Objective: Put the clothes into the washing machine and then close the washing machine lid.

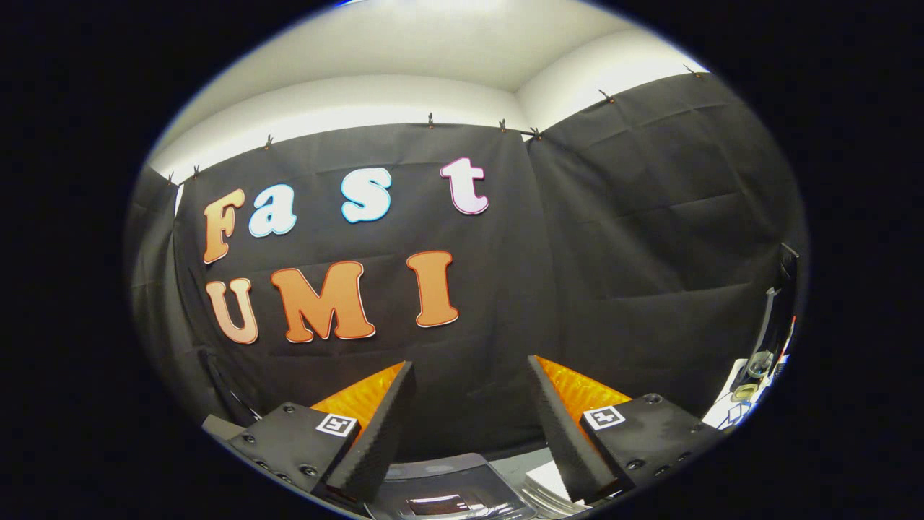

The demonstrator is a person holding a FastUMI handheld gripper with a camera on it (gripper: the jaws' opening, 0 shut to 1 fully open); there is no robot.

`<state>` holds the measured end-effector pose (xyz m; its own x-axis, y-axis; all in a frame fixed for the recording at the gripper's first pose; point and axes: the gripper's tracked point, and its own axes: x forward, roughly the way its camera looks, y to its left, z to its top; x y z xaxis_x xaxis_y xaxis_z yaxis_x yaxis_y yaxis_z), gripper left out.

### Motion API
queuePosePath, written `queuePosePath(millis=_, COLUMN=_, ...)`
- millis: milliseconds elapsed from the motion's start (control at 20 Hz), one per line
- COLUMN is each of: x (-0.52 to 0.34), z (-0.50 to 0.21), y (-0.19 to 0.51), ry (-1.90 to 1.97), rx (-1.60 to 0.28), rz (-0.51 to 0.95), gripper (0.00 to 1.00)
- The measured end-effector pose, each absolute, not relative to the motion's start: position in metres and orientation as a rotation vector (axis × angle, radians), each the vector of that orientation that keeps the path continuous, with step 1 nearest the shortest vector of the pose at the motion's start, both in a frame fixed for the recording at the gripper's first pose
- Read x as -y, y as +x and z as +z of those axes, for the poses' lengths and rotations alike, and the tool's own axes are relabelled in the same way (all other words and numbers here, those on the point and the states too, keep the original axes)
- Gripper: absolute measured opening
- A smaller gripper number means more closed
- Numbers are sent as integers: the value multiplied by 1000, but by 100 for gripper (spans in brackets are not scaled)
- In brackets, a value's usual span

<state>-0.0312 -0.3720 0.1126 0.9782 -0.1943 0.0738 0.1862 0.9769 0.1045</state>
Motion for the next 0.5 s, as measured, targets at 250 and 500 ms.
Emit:
queuePosePath(millis=250, x=364, z=116, y=-34, ry=80, rx=88, rz=-181, gripper=99)
queuePosePath(millis=500, x=362, z=114, y=-33, ry=87, rx=81, rz=-184, gripper=99)
